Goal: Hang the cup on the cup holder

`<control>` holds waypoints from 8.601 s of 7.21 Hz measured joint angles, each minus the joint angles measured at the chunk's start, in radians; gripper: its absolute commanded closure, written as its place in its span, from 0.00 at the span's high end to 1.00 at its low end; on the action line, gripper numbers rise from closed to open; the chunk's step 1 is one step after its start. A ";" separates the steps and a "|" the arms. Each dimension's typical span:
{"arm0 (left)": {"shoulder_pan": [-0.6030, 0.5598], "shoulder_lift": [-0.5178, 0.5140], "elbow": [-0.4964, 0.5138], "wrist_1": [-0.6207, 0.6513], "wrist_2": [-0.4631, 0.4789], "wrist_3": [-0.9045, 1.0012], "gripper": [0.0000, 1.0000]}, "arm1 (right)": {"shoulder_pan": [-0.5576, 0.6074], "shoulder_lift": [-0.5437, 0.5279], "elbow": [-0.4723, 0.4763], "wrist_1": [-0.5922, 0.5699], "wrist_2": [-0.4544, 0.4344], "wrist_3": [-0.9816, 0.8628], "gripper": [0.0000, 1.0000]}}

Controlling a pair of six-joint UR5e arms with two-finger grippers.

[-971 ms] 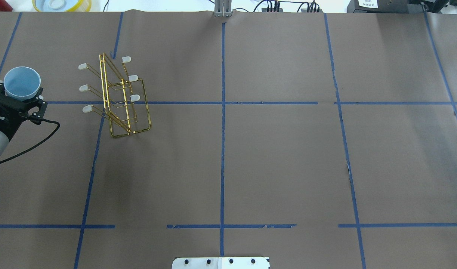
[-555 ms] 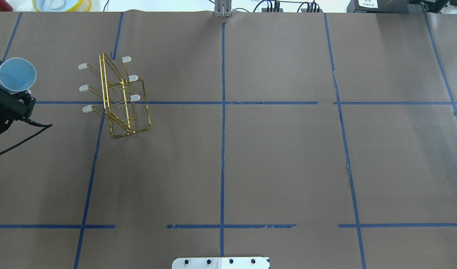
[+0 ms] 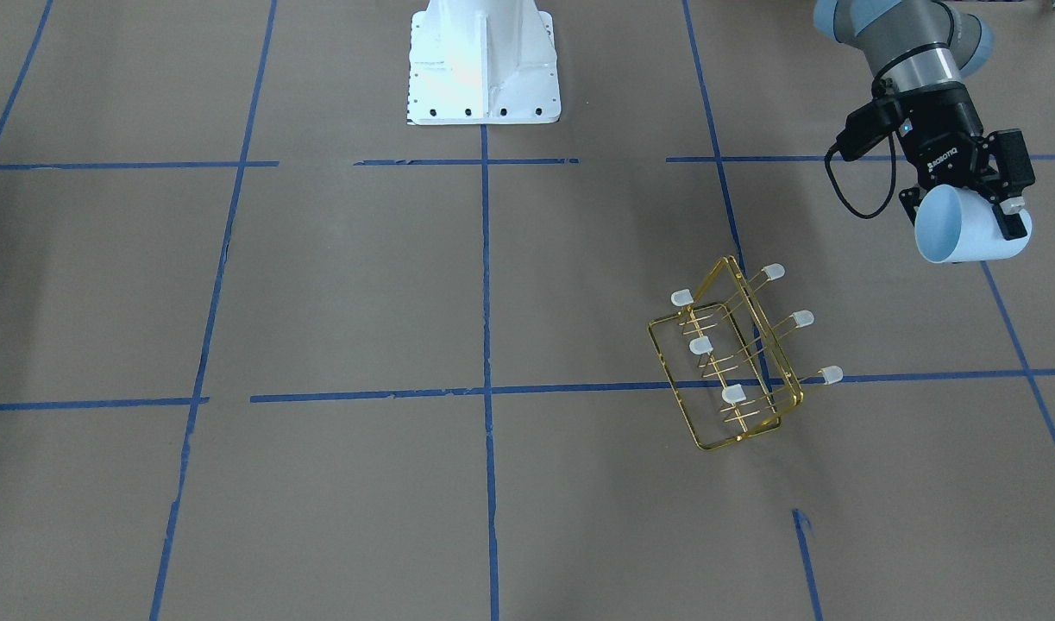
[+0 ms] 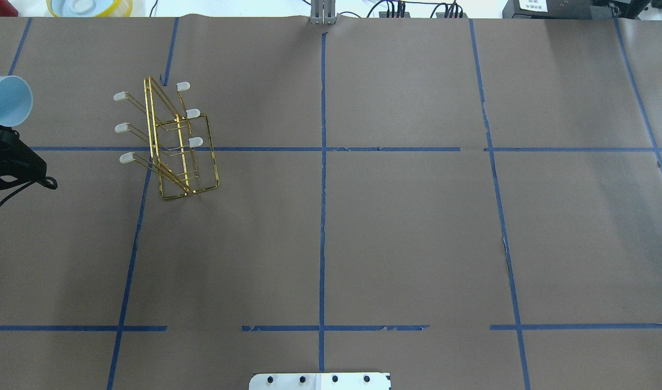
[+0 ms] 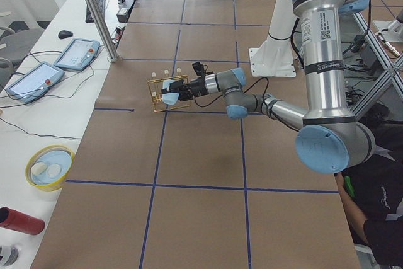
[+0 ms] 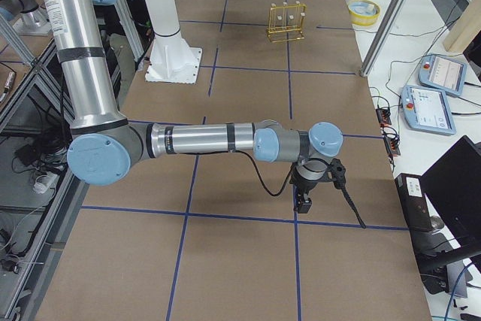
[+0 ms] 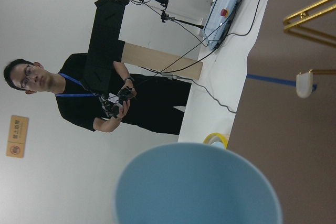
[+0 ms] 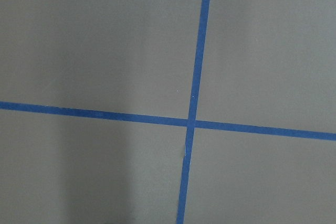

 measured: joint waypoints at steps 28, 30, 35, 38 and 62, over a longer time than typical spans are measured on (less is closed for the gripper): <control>0.273 -0.394 0.484 0.047 0.489 0.640 0.00 | 0.000 0.000 0.000 0.000 0.000 0.000 1.00; 0.281 -0.397 0.489 0.047 0.490 0.636 0.25 | 0.000 0.000 0.000 0.000 0.000 0.000 1.00; 0.285 -0.399 0.480 0.043 0.486 0.617 1.00 | 0.000 0.000 0.000 0.000 0.000 0.000 1.00; 0.282 -0.385 0.445 0.034 0.484 0.616 1.00 | 0.000 0.000 0.000 0.000 0.000 0.000 1.00; -0.445 -0.057 0.083 -0.090 -1.317 -0.665 1.00 | 0.000 0.000 0.000 0.000 0.000 0.000 1.00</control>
